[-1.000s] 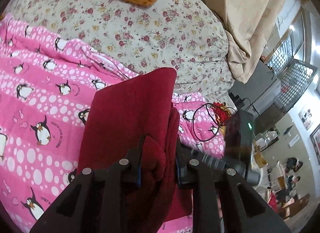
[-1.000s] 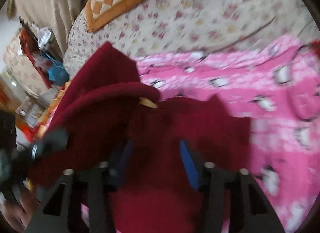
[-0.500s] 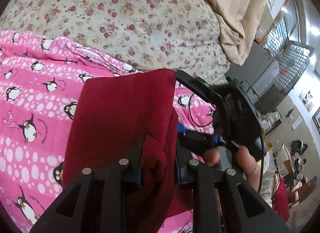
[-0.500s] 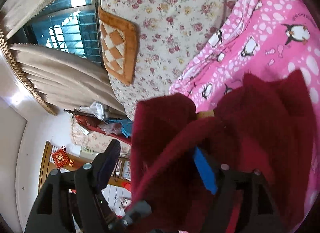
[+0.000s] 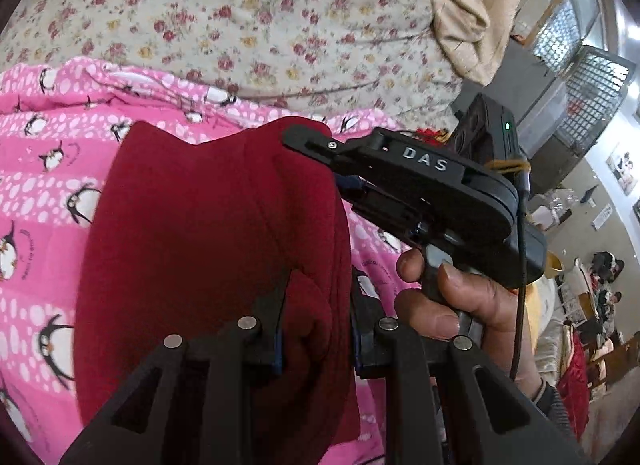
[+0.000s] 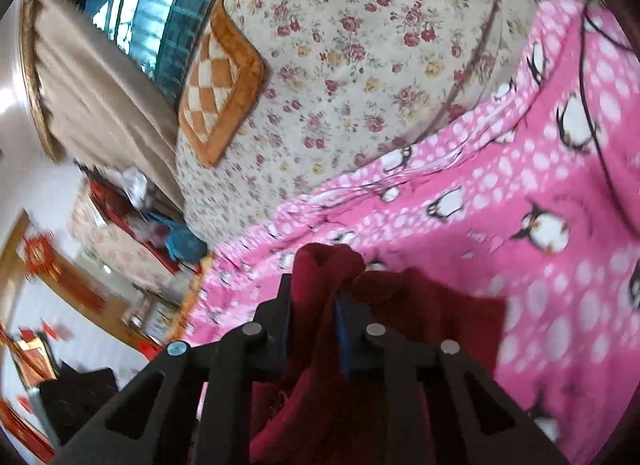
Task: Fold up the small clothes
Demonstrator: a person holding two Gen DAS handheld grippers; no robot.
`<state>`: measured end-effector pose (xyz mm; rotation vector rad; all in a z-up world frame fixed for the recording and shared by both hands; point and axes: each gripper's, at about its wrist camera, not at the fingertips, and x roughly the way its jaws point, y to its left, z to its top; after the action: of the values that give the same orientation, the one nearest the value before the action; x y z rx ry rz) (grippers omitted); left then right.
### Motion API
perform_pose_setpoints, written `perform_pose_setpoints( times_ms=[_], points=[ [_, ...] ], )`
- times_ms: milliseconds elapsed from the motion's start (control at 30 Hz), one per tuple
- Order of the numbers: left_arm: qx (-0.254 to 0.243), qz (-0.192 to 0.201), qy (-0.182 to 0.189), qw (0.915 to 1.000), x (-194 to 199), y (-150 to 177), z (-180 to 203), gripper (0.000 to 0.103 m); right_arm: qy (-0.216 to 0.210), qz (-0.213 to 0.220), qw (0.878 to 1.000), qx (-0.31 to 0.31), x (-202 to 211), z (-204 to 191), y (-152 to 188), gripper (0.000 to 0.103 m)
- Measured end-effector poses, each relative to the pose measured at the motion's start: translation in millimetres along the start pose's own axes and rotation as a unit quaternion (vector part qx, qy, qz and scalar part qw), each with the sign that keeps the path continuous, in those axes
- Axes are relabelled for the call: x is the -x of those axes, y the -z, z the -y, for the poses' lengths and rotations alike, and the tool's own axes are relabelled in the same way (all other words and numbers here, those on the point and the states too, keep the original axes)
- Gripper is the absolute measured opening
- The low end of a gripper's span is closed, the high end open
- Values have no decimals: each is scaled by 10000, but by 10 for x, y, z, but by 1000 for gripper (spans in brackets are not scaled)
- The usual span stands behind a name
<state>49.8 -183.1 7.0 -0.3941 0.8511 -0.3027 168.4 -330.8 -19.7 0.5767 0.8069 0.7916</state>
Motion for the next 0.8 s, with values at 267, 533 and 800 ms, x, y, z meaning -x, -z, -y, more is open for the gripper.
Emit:
perform_pose_setpoints(
  times_ms=[267,533,800],
  points=[
    [139,-53,-181,9997,-343,33,58,9,400,-427,9983,-3,-287,441,-77,17],
    [290,-111,-43,9995,-295,49,78,18,424,-551,9960,-557,-297,725,-22,29],
    [434,-361,660,9962,318,242,67,19,639,497,9956,-466,592,329,-7,52]
  ],
)
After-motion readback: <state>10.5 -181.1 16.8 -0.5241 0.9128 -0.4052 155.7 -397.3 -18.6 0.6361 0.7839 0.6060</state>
